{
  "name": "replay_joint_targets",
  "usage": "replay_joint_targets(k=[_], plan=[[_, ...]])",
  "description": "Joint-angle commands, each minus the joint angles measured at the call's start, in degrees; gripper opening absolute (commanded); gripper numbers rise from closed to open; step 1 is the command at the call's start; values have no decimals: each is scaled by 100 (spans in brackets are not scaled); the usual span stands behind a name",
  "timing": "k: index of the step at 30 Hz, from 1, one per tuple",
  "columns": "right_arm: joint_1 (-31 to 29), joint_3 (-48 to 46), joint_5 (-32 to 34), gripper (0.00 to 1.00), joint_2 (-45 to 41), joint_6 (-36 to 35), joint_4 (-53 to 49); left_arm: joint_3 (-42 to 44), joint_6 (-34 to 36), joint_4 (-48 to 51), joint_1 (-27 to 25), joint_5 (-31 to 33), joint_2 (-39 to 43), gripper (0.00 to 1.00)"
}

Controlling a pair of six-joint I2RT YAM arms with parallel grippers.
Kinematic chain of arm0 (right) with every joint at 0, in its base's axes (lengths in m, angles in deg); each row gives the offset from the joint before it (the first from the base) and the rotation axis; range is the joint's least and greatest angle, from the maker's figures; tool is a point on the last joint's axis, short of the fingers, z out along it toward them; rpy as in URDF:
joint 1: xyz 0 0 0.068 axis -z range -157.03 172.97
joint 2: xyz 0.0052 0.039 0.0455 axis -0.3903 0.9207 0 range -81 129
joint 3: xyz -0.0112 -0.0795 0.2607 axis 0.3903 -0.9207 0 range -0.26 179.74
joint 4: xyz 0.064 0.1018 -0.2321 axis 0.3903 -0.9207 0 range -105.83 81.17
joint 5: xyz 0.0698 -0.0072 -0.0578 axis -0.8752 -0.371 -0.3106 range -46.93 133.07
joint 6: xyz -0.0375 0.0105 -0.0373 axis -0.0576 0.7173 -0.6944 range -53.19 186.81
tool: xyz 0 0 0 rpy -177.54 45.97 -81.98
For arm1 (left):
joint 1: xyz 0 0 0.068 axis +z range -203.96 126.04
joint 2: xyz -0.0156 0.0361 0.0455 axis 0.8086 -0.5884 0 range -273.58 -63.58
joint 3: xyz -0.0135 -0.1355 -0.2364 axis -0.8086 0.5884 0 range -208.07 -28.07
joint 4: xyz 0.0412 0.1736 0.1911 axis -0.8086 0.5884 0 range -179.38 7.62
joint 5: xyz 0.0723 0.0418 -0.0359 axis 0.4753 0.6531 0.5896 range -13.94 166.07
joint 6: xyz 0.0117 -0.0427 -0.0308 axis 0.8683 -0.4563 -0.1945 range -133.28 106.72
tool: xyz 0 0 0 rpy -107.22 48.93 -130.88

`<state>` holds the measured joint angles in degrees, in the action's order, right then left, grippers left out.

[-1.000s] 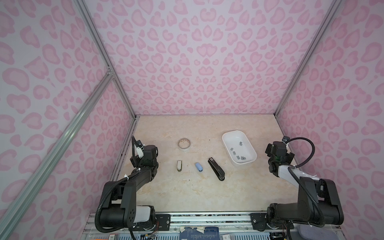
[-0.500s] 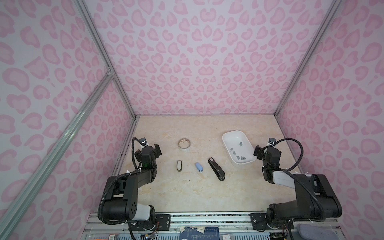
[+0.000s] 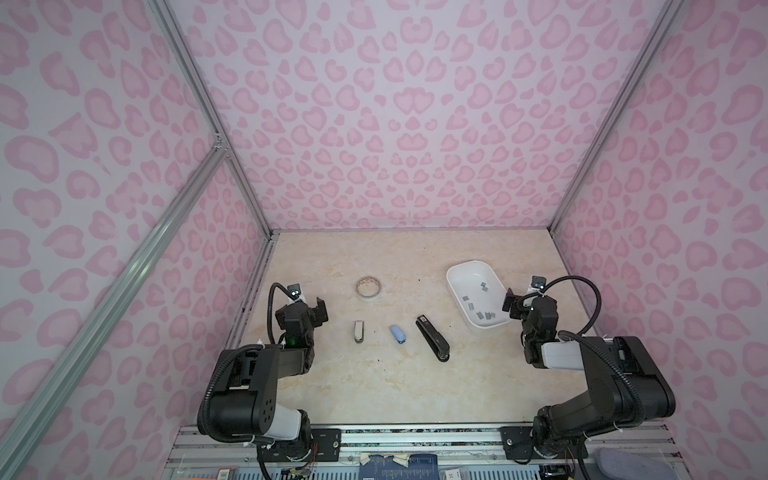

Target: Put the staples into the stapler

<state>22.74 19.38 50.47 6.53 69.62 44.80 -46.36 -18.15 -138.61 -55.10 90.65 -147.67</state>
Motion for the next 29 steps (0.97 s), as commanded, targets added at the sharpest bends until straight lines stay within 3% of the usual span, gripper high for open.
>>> replay_joint_targets(k=[1,29], plan=[[-20,22,0,98,1,-51,43,21,95,-847,4,-103,-40,97],[-83,62,-92,98,71,-175,44,-6,78,-770,29,-189,-19,97]])
